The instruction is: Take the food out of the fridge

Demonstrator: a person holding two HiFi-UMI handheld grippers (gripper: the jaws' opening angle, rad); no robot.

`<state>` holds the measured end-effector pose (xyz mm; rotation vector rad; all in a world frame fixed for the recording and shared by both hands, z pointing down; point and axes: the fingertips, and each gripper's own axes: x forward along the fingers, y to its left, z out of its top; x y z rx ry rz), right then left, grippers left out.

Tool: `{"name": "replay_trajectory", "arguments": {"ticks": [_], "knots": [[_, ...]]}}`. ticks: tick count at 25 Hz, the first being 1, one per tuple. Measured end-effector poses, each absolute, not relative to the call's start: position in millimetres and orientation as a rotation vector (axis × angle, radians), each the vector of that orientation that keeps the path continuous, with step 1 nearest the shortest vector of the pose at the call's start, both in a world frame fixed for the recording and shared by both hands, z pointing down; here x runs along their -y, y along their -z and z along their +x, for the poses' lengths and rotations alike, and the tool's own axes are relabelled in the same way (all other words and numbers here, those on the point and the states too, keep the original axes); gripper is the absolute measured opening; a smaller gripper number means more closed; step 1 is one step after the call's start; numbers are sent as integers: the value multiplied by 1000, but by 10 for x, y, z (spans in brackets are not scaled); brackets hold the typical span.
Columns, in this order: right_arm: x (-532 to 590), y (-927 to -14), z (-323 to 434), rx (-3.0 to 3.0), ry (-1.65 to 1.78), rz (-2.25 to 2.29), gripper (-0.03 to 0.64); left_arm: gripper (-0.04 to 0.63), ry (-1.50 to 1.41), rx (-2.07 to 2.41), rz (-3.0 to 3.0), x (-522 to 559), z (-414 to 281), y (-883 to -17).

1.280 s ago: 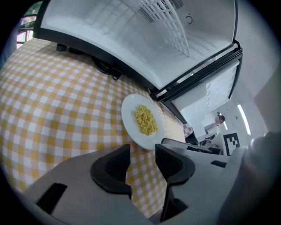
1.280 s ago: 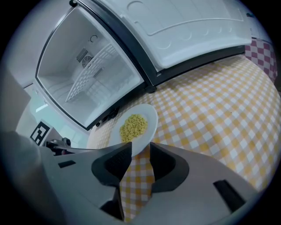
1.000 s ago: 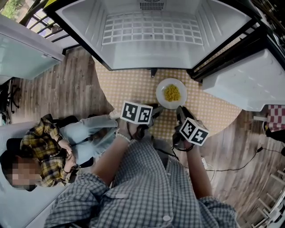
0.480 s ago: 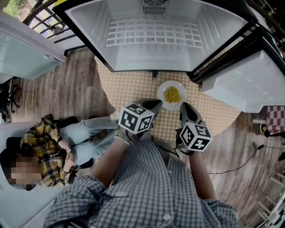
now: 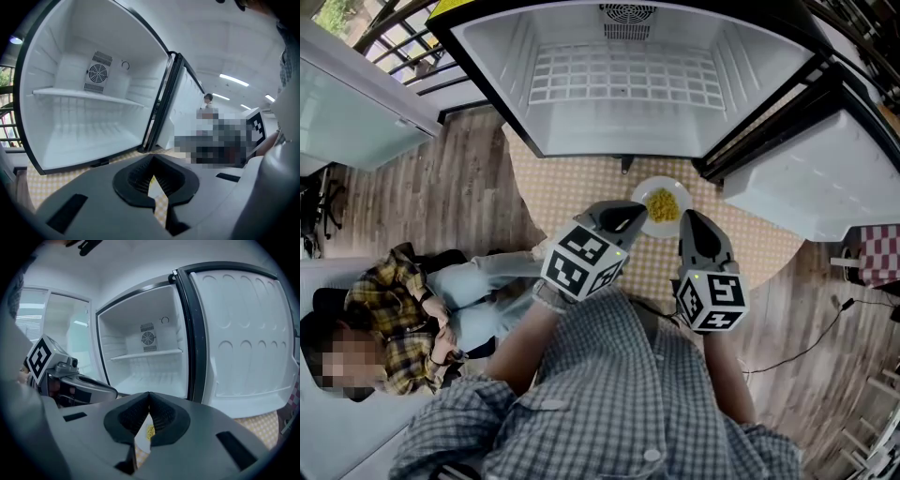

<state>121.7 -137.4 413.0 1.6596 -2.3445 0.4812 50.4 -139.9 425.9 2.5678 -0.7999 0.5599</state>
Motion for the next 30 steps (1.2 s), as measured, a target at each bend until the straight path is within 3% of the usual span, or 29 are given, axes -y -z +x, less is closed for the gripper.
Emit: {"name": "replay_trajectory", "arguments": {"ticks": [11, 30], "knots": [[1338, -3588, 1177, 2424, -280, 1661, 9, 6, -533, 833, 2758, 1304, 504, -3646], [1374, -3548, 1170, 2458, -370, 1680, 9, 6, -514, 812, 2766, 1263, 571, -3620]]}}
